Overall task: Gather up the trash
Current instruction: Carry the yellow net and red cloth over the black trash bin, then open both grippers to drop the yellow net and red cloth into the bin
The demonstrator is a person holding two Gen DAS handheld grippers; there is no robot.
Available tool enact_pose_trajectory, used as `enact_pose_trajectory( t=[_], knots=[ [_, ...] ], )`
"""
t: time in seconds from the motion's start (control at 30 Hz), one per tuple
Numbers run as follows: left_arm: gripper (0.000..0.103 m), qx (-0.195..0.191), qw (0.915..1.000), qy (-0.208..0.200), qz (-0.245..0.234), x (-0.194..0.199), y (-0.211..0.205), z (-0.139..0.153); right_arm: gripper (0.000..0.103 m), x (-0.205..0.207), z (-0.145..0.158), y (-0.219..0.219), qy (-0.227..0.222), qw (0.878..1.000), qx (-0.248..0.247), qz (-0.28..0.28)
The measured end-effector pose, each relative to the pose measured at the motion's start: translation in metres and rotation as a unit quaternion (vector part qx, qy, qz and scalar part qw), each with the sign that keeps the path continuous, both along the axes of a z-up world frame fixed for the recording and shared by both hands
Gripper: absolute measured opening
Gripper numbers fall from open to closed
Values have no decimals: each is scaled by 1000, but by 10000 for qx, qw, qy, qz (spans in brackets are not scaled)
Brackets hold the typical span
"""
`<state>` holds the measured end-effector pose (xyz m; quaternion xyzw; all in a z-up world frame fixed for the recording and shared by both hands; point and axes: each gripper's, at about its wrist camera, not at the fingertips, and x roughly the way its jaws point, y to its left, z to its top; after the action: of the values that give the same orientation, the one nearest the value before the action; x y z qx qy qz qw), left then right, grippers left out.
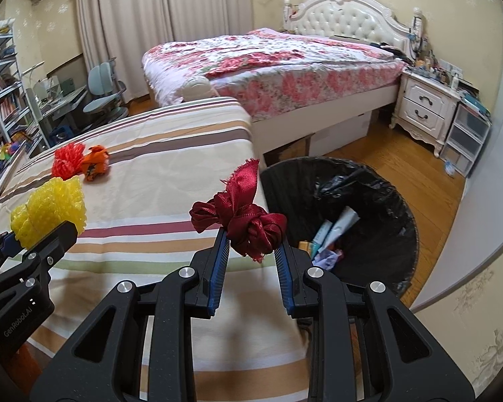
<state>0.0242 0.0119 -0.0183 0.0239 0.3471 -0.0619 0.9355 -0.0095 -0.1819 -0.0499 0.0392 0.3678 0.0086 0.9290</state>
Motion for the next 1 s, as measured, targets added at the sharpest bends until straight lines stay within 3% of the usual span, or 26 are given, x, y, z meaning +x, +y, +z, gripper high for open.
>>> enact_pose_trajectory(
  t=[0.6,1.0],
  knots=[
    [58,155,9978,-43,-637,16,-79,-7,27,1,-7,-75,2,9966,116,-818],
    [58,256,9968,8,-760,36,-112,-16,27,8,-9,-91,9,9953,155,-951]
  ],
)
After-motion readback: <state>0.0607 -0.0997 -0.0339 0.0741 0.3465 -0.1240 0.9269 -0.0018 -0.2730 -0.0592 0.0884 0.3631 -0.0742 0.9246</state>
